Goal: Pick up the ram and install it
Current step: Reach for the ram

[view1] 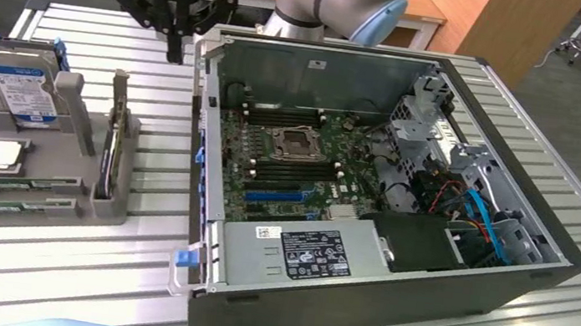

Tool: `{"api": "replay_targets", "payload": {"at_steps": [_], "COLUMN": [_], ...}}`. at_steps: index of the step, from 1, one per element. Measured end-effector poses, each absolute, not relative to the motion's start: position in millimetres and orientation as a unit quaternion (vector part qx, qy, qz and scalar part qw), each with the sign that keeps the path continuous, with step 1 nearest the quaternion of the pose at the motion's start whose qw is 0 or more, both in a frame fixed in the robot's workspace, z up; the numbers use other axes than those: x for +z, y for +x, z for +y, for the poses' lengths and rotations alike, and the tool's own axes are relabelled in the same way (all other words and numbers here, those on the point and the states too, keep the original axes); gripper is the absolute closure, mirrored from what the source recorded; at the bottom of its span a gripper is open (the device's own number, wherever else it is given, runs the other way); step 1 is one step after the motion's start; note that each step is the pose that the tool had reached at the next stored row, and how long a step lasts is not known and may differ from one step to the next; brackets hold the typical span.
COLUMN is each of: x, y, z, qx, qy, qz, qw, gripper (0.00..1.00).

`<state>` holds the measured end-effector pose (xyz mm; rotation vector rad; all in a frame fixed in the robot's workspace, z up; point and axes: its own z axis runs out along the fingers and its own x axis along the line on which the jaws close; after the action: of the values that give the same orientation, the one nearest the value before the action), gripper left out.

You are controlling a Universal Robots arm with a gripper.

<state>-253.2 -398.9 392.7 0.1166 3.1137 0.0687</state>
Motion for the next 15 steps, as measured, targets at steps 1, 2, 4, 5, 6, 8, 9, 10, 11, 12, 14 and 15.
{"api": "replay_targets", "payload": {"at_steps": [1, 2, 4, 5, 6, 8, 9, 10, 11, 12, 14, 15], "x": [392.6, 392.6, 392.5, 392.5, 392.4, 392.4, 392.3, 392.3, 392.3, 392.2, 392.1, 392.0], "y": [-255.7, -258.2, -263.8, -266.3, -268.8, -274.5, -277.4, -280.2, -283.1, -285.8, -291.4, -294.2], "z": [-398.8, -398.8, -398.9, -398.9, -398.9, -398.8, -398.9, -398.8, -398.8, -398.8, -398.9, -398.9], "qx": [0.022, 0.022, 0.022, 0.022, 0.022, 0.022, 0.022, 0.022, 0.022, 0.022, 0.022, 0.022], "qy": [0.037, 0.037, 0.037, 0.037, 0.037, 0.037, 0.037, 0.037, 0.037, 0.037, 0.037, 0.037], "qz": [0.999, 0.999, 0.999, 0.999, 0.999, 0.999, 0.999, 0.999, 0.999, 0.999, 0.999, 0.999], "qw": [0.012, 0.013, 0.013, 0.012, 0.012, 0.012, 0.013, 0.013, 0.012, 0.012, 0.013, 0.012], "gripper": [0.90, 0.90, 0.90, 0.90, 0.90, 0.90, 0.90, 0.90, 0.90, 0.90, 0.90, 0.90]}}
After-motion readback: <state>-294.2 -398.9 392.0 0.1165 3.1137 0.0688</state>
